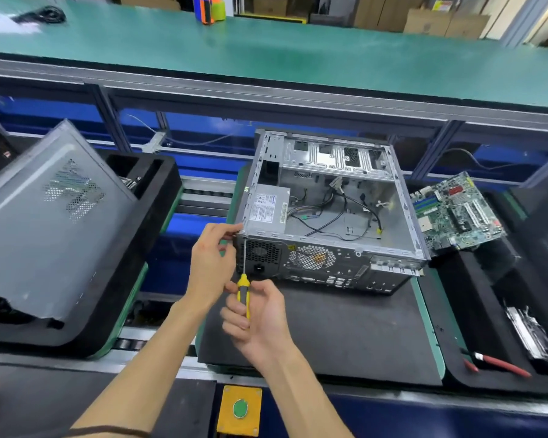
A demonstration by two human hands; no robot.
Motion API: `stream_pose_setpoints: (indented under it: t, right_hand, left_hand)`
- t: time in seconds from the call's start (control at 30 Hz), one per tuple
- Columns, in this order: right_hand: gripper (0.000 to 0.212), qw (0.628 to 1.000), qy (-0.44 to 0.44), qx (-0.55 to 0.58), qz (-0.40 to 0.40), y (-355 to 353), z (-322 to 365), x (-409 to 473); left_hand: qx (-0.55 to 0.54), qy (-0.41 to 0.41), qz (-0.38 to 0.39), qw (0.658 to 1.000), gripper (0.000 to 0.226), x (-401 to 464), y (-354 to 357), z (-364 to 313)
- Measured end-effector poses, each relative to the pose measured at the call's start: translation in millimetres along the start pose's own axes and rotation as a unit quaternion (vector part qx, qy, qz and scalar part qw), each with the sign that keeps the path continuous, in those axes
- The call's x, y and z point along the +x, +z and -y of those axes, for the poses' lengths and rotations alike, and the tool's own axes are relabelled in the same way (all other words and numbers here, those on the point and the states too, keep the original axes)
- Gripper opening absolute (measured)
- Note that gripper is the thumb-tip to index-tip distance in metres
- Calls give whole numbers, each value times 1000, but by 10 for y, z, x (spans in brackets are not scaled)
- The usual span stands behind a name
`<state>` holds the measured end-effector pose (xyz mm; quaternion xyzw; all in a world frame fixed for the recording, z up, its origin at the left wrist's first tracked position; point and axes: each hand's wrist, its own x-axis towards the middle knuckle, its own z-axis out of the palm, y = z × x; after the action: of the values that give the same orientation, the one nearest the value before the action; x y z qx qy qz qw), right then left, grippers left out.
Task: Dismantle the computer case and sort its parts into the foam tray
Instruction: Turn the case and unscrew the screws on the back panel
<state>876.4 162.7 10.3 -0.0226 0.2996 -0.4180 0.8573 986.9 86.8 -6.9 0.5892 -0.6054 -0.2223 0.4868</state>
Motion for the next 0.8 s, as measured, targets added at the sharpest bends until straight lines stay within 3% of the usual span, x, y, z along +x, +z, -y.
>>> stream_pose_setpoints:
  t: [0.2,0.33,0.5,0.67,0.8]
  right_hand:
    - [27,1000,-8,4,13,-20,-109,-5]
    - [16,992,-64,-106,-26,8,-181,10]
    - [34,989,-34,-129,-65,68,-177,48]
    - [13,984,-83,-142,-68,58,-261,22]
    - [19,980,-90,-148,-98,34,-241,63]
  left_hand:
    - [6,22,4,1000,51,-28,-27,9]
    - [6,29,7,1000,50,-13,-35,11]
    - [-6,20,25,999,52,-6,-75,11]
    - [-19,18,42,999,53,12,-107,35]
    - [-27,20,53,998,56,12,-120,46]
